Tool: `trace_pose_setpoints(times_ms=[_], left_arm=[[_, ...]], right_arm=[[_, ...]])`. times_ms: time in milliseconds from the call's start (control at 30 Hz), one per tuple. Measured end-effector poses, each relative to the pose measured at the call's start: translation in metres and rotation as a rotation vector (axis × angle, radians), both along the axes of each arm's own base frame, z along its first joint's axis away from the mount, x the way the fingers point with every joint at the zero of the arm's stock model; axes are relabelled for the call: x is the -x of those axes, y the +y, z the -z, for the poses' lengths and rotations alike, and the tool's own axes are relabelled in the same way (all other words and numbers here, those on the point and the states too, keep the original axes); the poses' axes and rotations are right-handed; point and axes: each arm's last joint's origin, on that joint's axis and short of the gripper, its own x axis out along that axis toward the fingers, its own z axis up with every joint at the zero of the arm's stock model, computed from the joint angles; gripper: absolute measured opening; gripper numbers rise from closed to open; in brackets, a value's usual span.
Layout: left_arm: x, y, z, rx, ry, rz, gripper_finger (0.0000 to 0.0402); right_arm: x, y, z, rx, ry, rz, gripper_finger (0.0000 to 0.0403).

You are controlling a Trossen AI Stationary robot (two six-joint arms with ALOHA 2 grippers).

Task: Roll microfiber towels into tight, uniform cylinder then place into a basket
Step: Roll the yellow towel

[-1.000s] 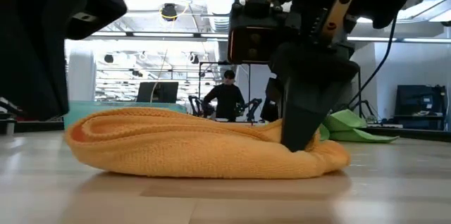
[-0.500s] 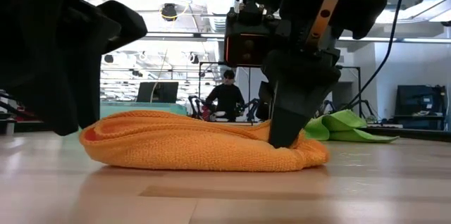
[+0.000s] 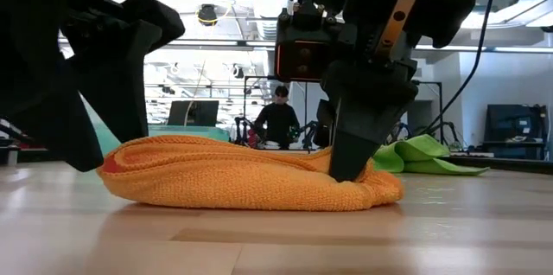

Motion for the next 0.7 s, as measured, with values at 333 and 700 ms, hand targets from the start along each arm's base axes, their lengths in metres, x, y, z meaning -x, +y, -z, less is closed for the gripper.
trace_pose_setpoints(times_ms=[333, 700], left_arm=[[-0.012, 0.007, 0.01, -0.003, -0.007, -0.004, 0.0164], [-0.024, 0.016, 0.009, 0.097, -0.001, -0.04, 0.0011]], right_arm=[[0.001, 0.001, 0.0, 0.013, -0.002, -0.021, 0.0015], [0.013, 0.021, 0.001, 0.003, 0.052, -0.096, 0.0014]])
